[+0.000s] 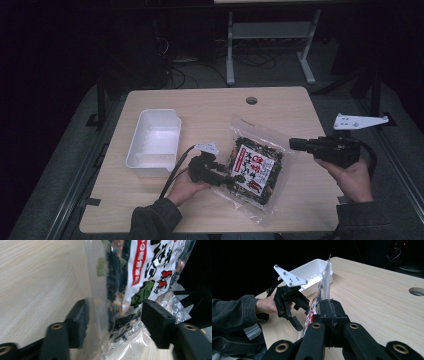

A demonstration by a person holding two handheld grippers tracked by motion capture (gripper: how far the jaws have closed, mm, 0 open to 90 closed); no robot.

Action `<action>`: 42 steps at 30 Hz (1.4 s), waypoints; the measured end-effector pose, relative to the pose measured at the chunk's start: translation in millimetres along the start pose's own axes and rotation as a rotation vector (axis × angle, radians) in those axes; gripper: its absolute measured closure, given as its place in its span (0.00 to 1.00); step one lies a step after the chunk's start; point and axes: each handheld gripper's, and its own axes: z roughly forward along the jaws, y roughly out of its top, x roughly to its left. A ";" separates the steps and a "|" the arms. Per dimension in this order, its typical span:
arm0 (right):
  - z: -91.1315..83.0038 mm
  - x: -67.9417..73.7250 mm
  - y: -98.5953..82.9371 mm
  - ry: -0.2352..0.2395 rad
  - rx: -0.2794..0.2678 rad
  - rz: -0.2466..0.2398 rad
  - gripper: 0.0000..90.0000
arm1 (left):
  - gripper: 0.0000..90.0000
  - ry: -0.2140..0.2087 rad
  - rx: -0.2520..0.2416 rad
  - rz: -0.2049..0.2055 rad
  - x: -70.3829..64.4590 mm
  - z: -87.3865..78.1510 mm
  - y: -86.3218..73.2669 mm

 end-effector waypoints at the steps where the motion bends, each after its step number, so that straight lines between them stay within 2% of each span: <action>1: 0.2 -0.5 1.1 -0.002 0.000 0.002 0.99 | 0.57 -0.005 -0.007 0.000 0.1 -0.5 0.0; 4: 0.7 -0.7 2.1 -0.012 0.002 -0.002 0.99 | 0.61 -0.006 -0.008 0.021 -1.7 -1.4 0.3; 9: 1.7 -2.1 1.0 -0.029 -0.006 -0.006 0.98 | 0.75 0.005 -0.006 0.072 -6.5 -3.1 0.7; 10: 1.2 -3.6 -0.5 -0.030 -0.007 -0.006 0.98 | 0.78 0.016 -0.002 0.099 -8.8 -4.1 0.6; 12: 1.1 -4.7 -1.5 -0.031 -0.003 -0.004 0.97 | 0.78 0.029 0.002 0.115 -10.6 -4.1 0.4; 14: 1.3 -8.4 -5.6 -0.041 0.004 0.009 0.92 | 0.79 0.043 0.011 0.142 -13.0 -4.6 0.7; 15: 1.5 -12.5 -10.1 -0.037 -0.009 0.033 0.81 | 0.79 0.051 0.015 0.157 -14.1 -5.0 0.9; 16: 1.5 -12.5 -10.1 -0.037 -0.009 0.033 0.81 | 0.79 0.059 0.014 0.168 -15.3 -5.1 0.8; 17: 2.7 -14.2 -12.6 -0.044 -0.015 0.051 0.72 | 0.80 0.071 0.015 0.174 -16.7 -4.9 0.8; 19: 7.9 -19.3 -21.4 -0.040 -0.010 0.094 0.60 | 0.80 0.083 0.023 0.188 -17.7 -4.9 0.6; 21: 8.9 -20.8 -23.8 -0.037 -0.021 0.105 0.57 | 0.80 0.089 0.022 0.196 -18.7 -4.7 0.6; 22: 11.4 -26.3 -30.2 -0.027 -0.048 0.145 0.52 | 0.80 0.095 0.024 0.205 -20.0 -4.5 0.7; 24: 12.4 -27.9 -32.0 -0.026 -0.050 0.153 0.50 | 0.80 0.098 0.029 0.213 -20.3 -4.7 0.8; 25: 17.4 -32.1 -37.1 -0.040 -0.022 0.166 0.46 | 0.80 0.107 0.034 0.217 -21.4 -4.4 0.4; 31: 27.5 -37.7 -48.4 -0.035 -0.006 0.191 0.44 | 0.80 0.121 0.039 0.235 -22.9 -4.9 -0.2; 33: 35.9 -40.3 -53.2 -0.027 0.014 0.197 0.44 | 0.80 0.122 0.037 0.238 -23.8 -4.9 -0.1; 35: 45.8 -43.4 -57.4 -0.024 0.030 0.197 0.43 | 0.80 0.124 0.039 0.245 -24.4 -5.3 -0.1; 38: 50.2 -45.6 -58.3 -0.012 0.036 0.202 0.44 | 0.80 0.124 0.039 0.248 -24.9 -5.7 0.0; 42: 57.1 -45.2 -57.5 0.006 0.031 0.183 0.45 | 0.80 0.122 0.034 0.250 -25.8 -6.0 0.0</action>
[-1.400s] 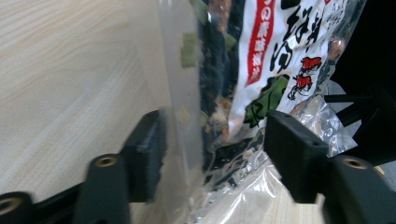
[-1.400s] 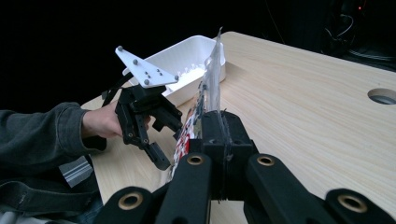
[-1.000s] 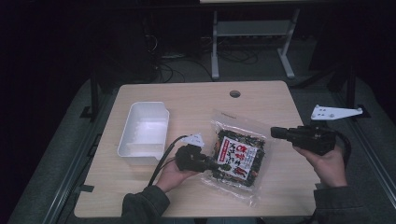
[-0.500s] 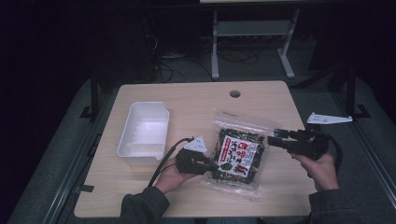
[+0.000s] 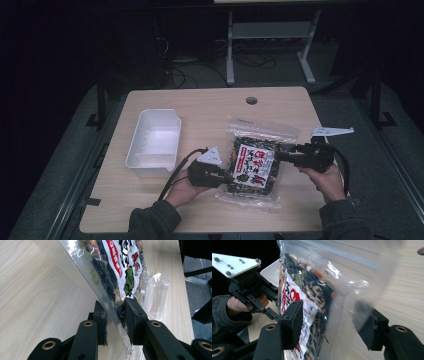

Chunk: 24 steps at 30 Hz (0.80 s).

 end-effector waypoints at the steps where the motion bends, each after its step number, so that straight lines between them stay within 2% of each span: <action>1: 3.4 0.6 0.5 0.013 0.002 -0.009 0.48 | 0.80 0.000 -0.001 0.003 -0.1 -0.1 0.1; 5: 6.0 0.6 0.3 0.009 0.003 -0.016 0.52 | 0.80 0.002 0.001 0.002 -0.2 -0.5 -0.6; 8: 5.0 -0.7 -0.2 0.047 -0.020 0.008 0.59 | 0.80 0.003 0.009 0.007 0.6 -0.7 -1.6; 9: 4.6 0.3 0.0 0.080 -0.033 0.001 0.64 | 0.80 0.003 0.010 0.004 0.9 -0.7 -2.2; 10: 4.6 0.3 0.0 0.080 -0.033 0.001 0.64 | 0.80 0.000 0.008 -0.003 1.4 -0.4 -3.1; 13: 4.6 4.5 0.8 0.147 -0.038 -0.019 0.70 | 0.80 -0.010 0.008 -0.013 3.9 -0.5 -5.1; 15: 4.6 5.3 0.7 0.155 -0.038 -0.021 0.70 | 0.80 -0.013 0.006 -0.016 4.1 -0.5 -5.2; 17: 4.1 8.3 0.0 0.155 -0.042 -0.043 0.71 | 0.80 -0.007 0.006 -0.015 4.0 -0.4 -5.4; 20: 4.2 13.7 -0.5 0.184 -0.053 -0.069 0.75 | 0.80 -0.004 0.005 -0.014 3.7 -0.8 -6.0; 24: 4.3 16.5 0.0 0.211 -0.056 -0.080 0.80 | 0.80 -0.007 -0.003 -0.023 4.4 -1.9 -6.8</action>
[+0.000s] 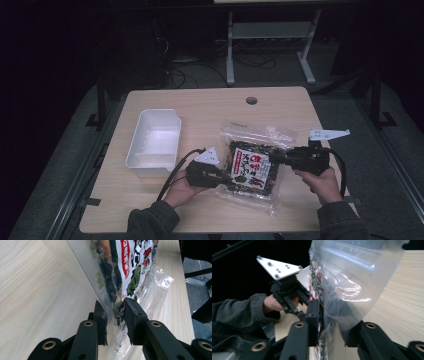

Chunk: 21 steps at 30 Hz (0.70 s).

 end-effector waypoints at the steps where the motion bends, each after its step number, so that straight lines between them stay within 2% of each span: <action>1: 0.1 0.6 0.3 0.011 0.000 0.000 0.81 | 0.80 -0.001 -0.001 0.001 0.2 -0.3 -0.1; 5: -1.6 3.4 1.0 0.013 0.009 -0.008 0.83 | 0.79 -0.001 -0.010 0.004 0.3 -0.6 0.2; 11: -5.5 8.6 2.1 0.009 -0.006 -0.009 0.84 | 0.75 -0.011 -0.029 -0.004 0.7 -1.6 0.8; 14: -8.4 14.6 4.6 -0.013 -0.010 -0.022 0.84 | 0.68 0.004 -0.020 -0.009 0.4 -2.9 1.0; 21: -16.3 25.5 10.7 -0.065 -0.024 -0.058 0.85 | 0.60 0.053 -0.004 -0.003 -3.8 -12.6 0.7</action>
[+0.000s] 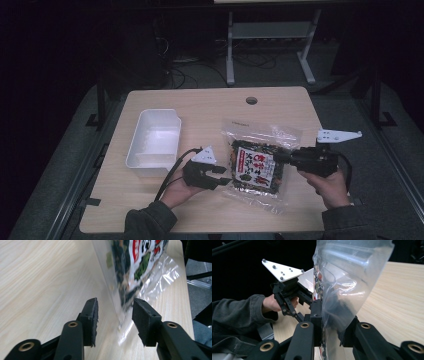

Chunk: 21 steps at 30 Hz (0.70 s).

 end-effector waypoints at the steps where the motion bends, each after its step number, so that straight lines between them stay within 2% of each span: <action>1: -1.7 1.4 1.8 -0.010 -0.002 -0.002 0.85 | 0.58 0.005 0.002 0.001 -0.6 -1.1 -0.2; 6: -5.4 4.4 8.3 -0.071 -0.020 0.003 0.85 | 0.56 0.027 0.016 0.021 -4.6 -8.7 -1.9; 7: -5.6 5.4 10.5 -0.107 -0.030 0.006 0.85 | 0.55 0.030 0.018 0.024 -5.2 -10.4 -2.5; 8: -5.6 5.4 10.5 -0.107 -0.030 0.006 0.85 | 0.55 0.033 0.016 0.023 -5.9 -12.0 -3.1; 10: -4.6 6.8 13.7 -0.152 -0.042 0.016 0.85 | 0.55 0.033 0.019 0.025 -6.8 -15.2 -4.7; 11: -4.6 6.8 13.7 -0.152 -0.042 0.016 0.85 | 0.55 0.036 0.020 0.026 -7.3 -16.2 -5.4; 12: -3.8 7.3 16.2 -0.183 -0.049 0.026 0.85 | 0.55 0.040 0.022 0.030 -7.8 -18.1 -6.6; 14: -3.3 7.4 17.1 -0.196 -0.056 0.031 0.85 | 0.55 0.046 0.022 0.035 -8.9 -20.8 -8.5; 17: -1.7 8.3 21.6 -0.246 -0.083 0.051 0.85 | 0.54 0.040 0.025 0.036 -10.8 -25.5 -12.7; 21: 2.9 11.8 28.2 -0.302 -0.099 0.048 0.85 | 0.53 0.038 0.030 0.041 -11.5 -30.0 -17.8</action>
